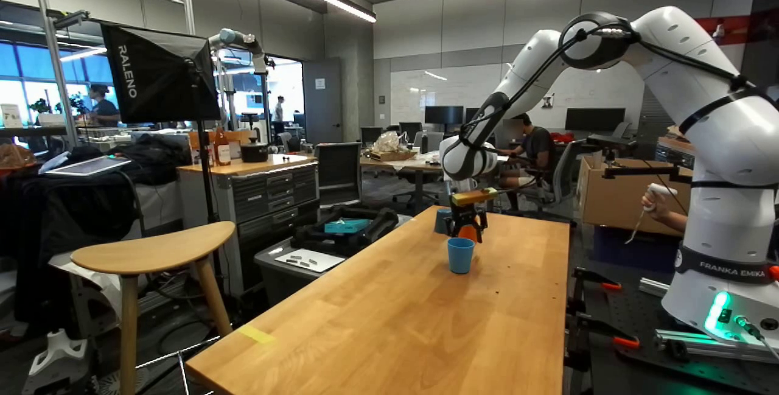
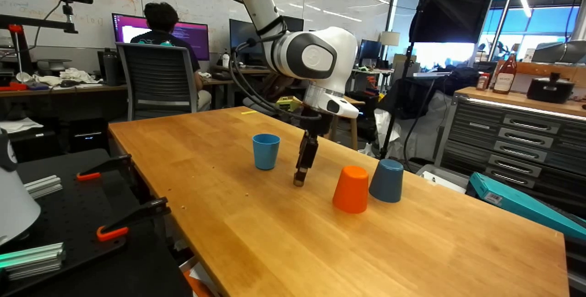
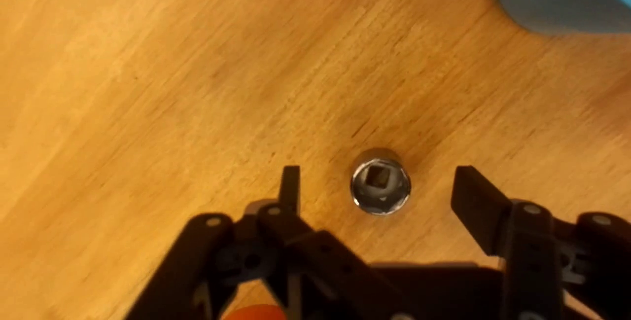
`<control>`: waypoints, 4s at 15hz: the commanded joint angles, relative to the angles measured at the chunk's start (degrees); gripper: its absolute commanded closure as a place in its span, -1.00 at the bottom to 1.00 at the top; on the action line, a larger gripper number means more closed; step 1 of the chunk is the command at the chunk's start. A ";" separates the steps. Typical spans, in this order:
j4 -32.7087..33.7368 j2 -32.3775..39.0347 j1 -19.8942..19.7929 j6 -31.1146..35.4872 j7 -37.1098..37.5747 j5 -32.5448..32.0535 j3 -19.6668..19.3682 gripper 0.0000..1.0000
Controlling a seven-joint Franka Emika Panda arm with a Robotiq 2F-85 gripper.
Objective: Put the ring in the cup
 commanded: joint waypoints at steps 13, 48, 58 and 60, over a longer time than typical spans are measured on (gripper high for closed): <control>2.95 -5.16 -3.52 -5.58 -6.65 5.88 0.40 0.82; 6.00 -10.36 2.18 -22.32 -18.48 1.57 3.37 0.90; -3.68 -25.81 2.50 -16.99 -32.80 -15.44 4.59 0.19; -4.27 -26.69 2.12 -16.79 -35.09 -15.19 4.39 -0.06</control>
